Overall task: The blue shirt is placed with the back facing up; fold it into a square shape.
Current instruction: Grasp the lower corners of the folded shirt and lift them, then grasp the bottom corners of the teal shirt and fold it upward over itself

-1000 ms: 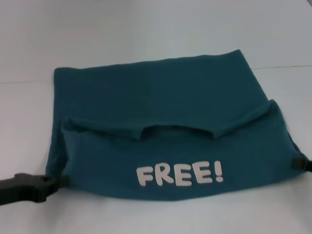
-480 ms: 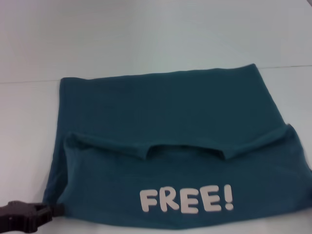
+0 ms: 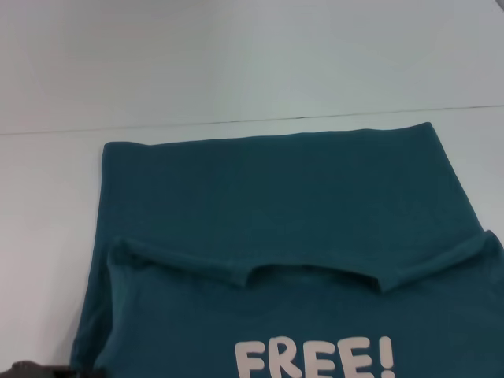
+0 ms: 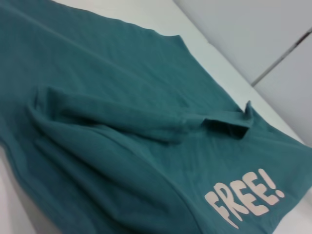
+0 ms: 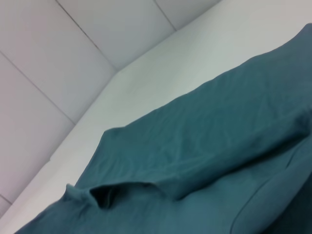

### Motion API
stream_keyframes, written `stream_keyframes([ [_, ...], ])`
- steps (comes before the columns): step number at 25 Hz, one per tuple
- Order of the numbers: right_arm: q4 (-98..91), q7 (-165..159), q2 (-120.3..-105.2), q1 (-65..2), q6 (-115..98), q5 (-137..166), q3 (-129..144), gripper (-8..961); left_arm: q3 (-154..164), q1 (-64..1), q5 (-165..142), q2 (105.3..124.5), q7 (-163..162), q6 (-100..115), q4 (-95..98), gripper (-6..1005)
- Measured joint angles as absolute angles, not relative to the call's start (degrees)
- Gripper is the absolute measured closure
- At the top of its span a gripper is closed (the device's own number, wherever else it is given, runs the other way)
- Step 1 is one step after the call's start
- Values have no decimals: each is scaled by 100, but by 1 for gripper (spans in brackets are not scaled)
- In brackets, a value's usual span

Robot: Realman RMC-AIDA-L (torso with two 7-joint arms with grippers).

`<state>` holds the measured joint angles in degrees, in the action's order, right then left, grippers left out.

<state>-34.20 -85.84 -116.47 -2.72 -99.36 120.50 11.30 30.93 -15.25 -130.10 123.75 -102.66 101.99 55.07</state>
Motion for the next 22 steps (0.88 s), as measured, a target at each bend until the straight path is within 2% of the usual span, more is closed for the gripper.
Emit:
stream_keyframes([
  [12,-3404,-8424,-11653,-69,-10097,12100,896,910,2864,-1350,-13025,12400,-10097,10479,5464,972],
  [17,-3401,-8460,-11627,-256,-10058,12075,757,910,2814,-1670,-13024,12335,-10178,10373,5415,972],
  [22,-3394,-8571,-11537,-685,-9993,12066,280,910,2710,-2094,-12952,12184,-10325,10051,5307,972],
])
